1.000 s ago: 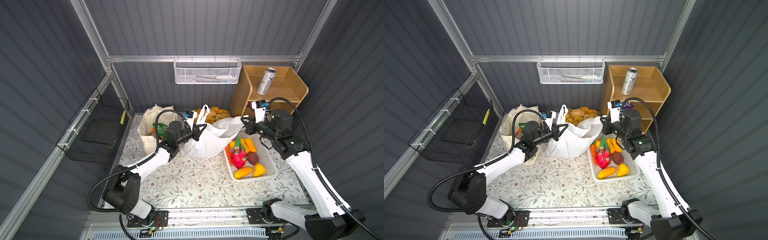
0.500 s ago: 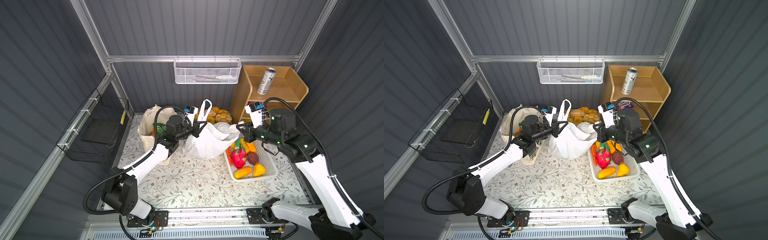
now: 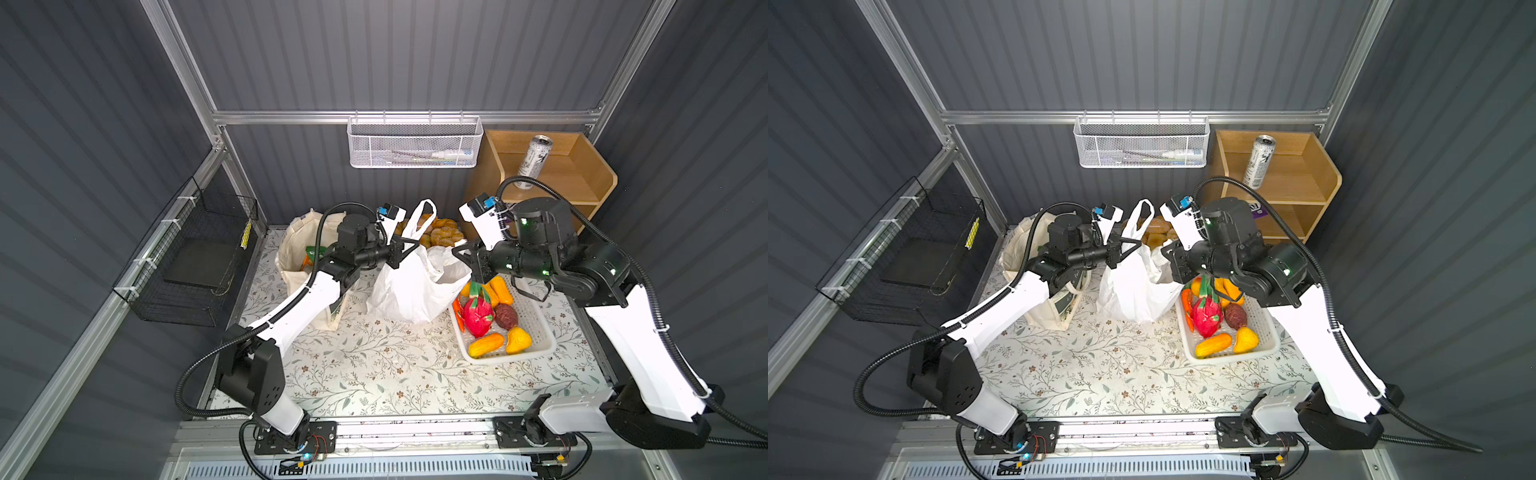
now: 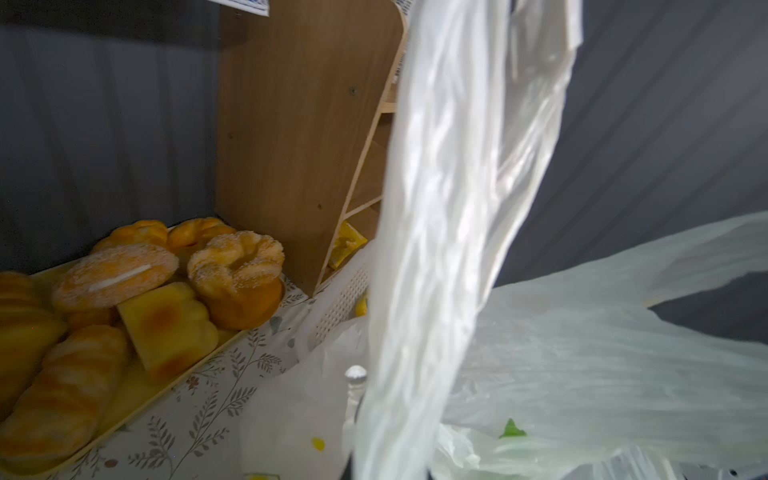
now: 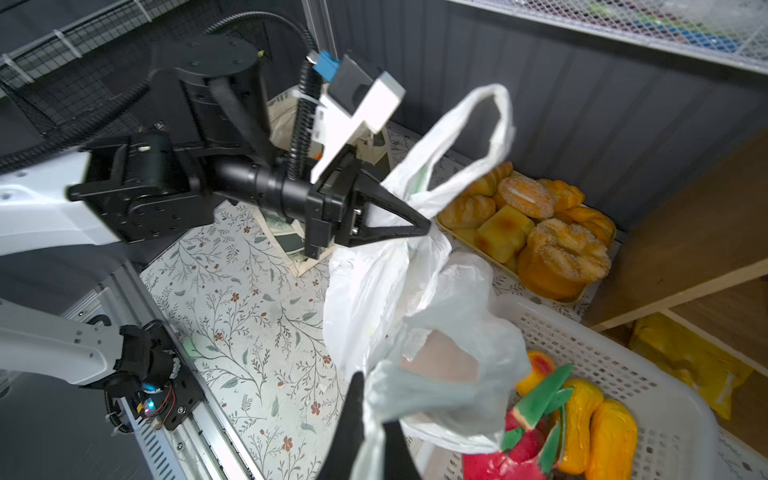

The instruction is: Place the mixed food into the grocery bags and tie them

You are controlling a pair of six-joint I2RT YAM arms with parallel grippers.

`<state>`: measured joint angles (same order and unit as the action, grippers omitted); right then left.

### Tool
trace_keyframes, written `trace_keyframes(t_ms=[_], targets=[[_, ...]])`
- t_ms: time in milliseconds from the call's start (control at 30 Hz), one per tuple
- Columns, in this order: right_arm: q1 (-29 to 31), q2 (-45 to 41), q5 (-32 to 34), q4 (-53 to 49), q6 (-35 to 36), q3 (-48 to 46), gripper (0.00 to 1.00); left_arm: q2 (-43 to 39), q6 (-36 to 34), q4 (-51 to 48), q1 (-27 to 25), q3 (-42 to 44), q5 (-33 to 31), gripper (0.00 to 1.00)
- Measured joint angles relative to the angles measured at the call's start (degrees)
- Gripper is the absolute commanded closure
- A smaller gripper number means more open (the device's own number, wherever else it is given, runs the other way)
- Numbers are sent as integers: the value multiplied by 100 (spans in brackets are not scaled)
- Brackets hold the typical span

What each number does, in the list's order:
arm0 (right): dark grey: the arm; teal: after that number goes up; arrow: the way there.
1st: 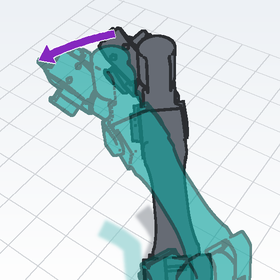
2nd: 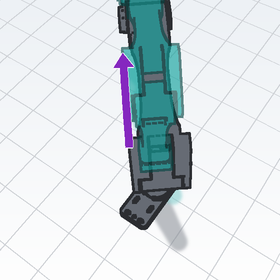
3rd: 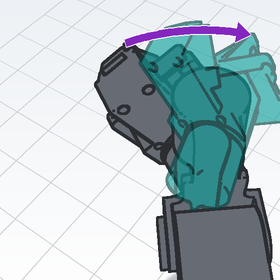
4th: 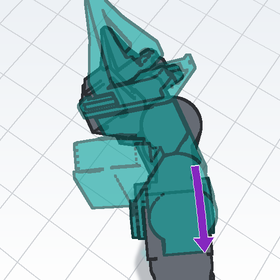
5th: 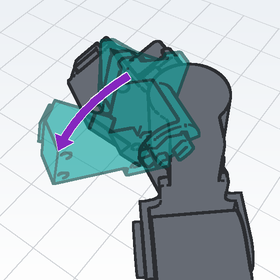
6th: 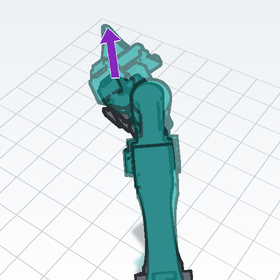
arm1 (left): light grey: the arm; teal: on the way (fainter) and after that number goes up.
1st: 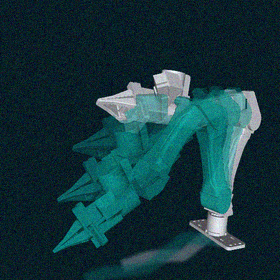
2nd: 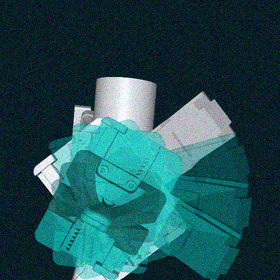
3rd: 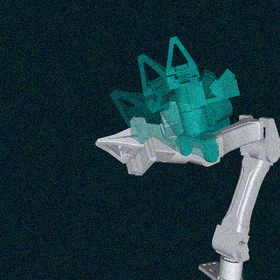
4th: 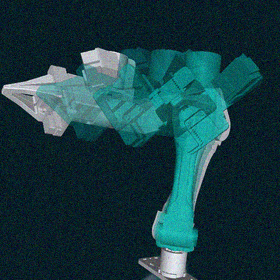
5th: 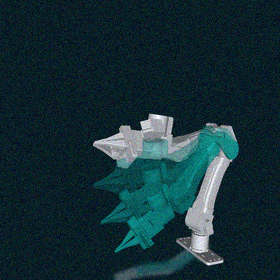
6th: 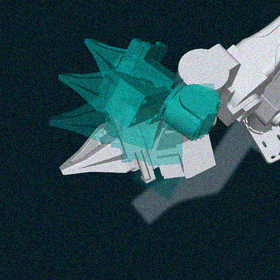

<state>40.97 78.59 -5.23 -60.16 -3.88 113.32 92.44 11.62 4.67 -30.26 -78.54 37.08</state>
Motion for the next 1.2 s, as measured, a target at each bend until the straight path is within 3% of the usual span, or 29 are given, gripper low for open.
trace_keyframes(t_ms=[233,433,533,633,833,1200], targets=[[101,798,146,-168,511,269,100,516,-428,-289,0,-267,1342,100],[-186,1635,116,-162,846,247,100,651,-894,-728,37,-402,2041,100],[-398,1700,-24,-136,887,247,100,651,-1113,-955,101,-404,2264,99],[-514,1674,-164,-87,885,247,100,651,-1368,-1241,151,-457,2426,85],[-520,1672,-339,-46,874,245,100,662,-1878,-1912,210,-763,2680,73],[-411,1690,-579,44,750,212,100,1012,-2734,-3180,210,-1432,3121,67]])
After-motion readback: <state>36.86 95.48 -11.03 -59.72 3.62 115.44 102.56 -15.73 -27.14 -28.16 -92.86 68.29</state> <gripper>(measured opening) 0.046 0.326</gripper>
